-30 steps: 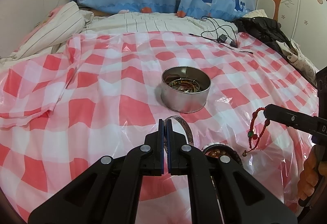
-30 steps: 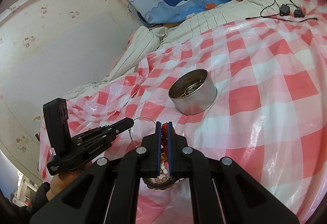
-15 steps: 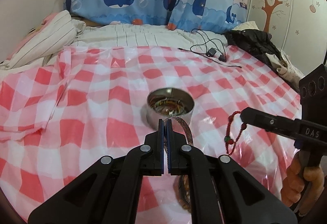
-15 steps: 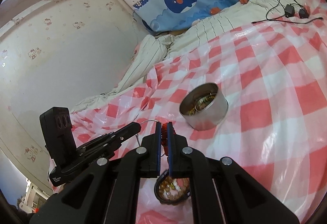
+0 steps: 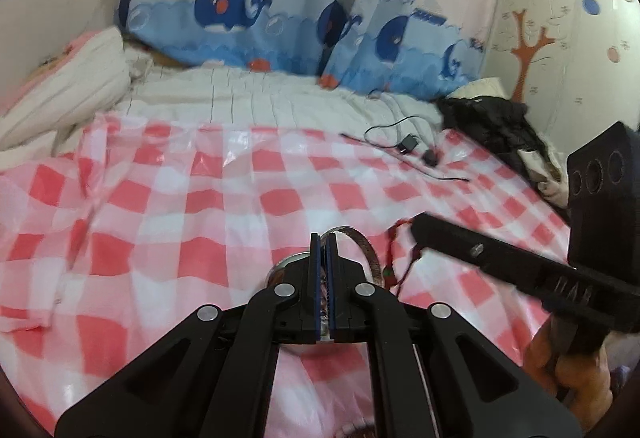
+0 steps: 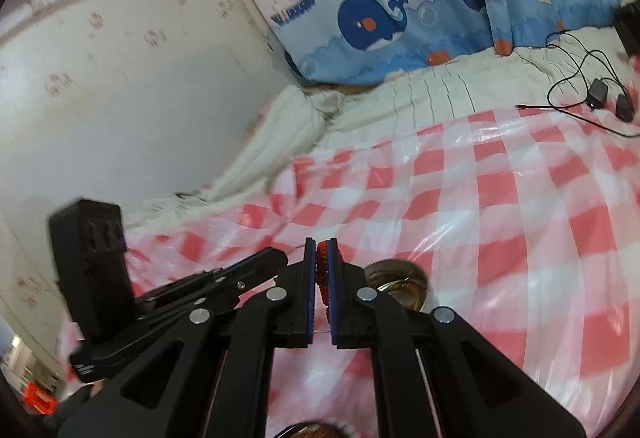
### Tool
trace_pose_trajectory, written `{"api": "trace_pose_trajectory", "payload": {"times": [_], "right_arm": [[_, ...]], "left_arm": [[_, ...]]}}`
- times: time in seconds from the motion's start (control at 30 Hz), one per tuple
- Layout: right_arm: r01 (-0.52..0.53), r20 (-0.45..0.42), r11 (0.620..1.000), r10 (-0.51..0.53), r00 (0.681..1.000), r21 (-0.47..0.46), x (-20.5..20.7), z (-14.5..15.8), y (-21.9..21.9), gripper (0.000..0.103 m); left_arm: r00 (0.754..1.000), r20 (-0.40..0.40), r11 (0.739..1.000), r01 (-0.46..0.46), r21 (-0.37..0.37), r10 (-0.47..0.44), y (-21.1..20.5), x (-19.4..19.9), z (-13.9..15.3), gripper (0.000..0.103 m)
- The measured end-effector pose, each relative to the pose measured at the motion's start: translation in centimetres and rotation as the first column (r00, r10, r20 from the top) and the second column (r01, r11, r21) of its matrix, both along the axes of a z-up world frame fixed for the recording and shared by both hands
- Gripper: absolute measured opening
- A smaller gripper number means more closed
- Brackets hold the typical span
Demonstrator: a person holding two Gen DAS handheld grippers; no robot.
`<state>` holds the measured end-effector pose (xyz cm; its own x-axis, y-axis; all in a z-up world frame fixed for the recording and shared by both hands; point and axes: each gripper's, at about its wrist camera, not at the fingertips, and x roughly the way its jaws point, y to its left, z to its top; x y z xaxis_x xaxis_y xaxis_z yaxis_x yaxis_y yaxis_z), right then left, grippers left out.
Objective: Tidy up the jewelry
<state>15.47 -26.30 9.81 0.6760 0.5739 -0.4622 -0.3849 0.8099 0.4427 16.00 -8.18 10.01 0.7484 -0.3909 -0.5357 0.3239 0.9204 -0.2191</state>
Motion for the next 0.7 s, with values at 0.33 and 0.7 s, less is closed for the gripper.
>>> {"api": "trace_pose_trajectory", "payload": {"times": [0.33, 0.7], "right_arm": [[0.018, -0.092, 0.999, -0.021, 0.995, -0.031, -2.4, -2.8, -1.3, 0.046], [0.132, -0.256, 0.991, -0.130, 0.958, -0.008, -14.3, -8.9, -4.0, 0.064]], "left_arm": [[0.984, -0.172, 0.997, -0.031, 0.068, 0.042, 2.1, -3.1, -4.7, 0.030], [0.965, -0.220, 0.990, -0.139, 0.016, 0.139, 6.7, -14.9, -8.7, 0.060]]}}
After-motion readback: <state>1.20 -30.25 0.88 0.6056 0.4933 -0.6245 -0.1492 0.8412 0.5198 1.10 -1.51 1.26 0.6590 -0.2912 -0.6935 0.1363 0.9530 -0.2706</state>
